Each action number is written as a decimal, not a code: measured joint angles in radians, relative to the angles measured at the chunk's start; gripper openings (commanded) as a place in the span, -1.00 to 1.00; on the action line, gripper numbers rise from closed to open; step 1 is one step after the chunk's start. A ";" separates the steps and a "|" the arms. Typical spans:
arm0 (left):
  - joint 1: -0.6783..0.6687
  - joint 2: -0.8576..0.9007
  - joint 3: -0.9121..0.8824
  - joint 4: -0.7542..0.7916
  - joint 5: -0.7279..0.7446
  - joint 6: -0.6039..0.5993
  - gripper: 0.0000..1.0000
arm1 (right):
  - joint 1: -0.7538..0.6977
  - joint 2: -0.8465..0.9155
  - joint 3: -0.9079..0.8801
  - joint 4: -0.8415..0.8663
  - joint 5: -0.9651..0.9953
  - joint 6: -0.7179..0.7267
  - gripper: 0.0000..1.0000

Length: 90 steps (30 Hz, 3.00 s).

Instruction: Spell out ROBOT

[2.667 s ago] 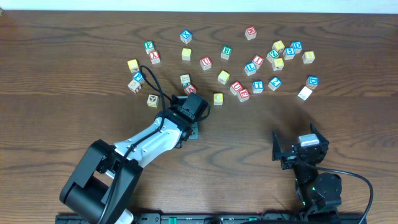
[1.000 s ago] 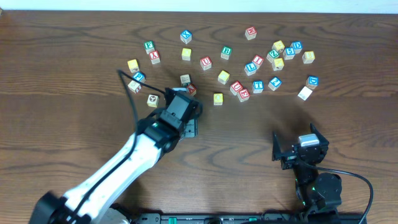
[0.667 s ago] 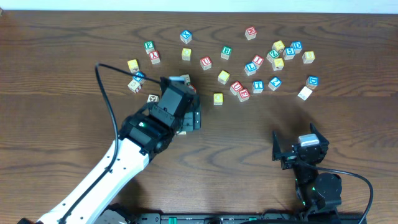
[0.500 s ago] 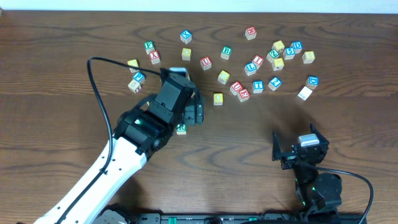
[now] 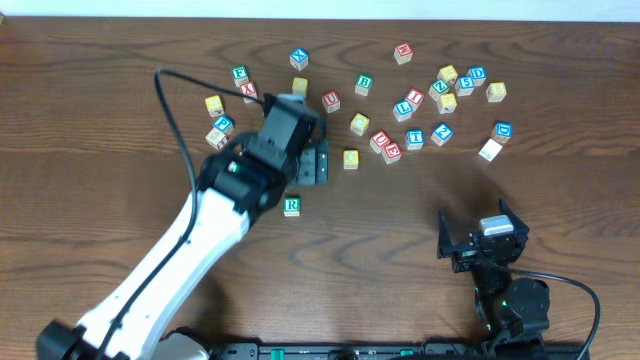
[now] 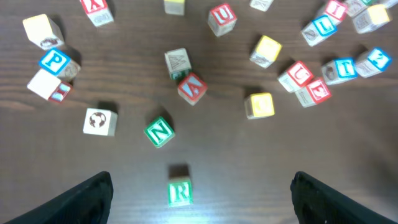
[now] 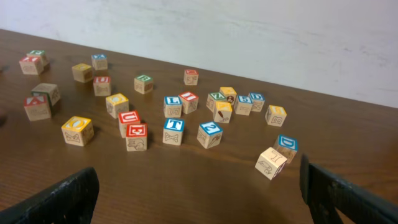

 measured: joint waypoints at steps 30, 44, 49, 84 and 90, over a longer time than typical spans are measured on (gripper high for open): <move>0.313 0.720 0.717 -0.092 0.252 0.292 0.96 | 0.000 0.000 0.000 0.000 0.000 0.000 0.98; 0.272 0.770 0.719 -0.037 0.164 0.395 0.98 | 0.000 0.000 0.000 0.000 0.000 0.000 0.99; 0.263 0.818 0.720 -0.031 0.110 0.401 0.98 | 0.000 0.000 0.000 0.000 0.000 0.000 0.99; 0.203 0.937 0.720 0.140 0.077 0.386 0.96 | 0.000 0.000 0.000 0.000 0.000 0.000 0.99; 0.203 0.937 0.720 0.177 0.077 0.372 0.97 | 0.000 0.000 0.000 0.000 0.000 0.000 0.99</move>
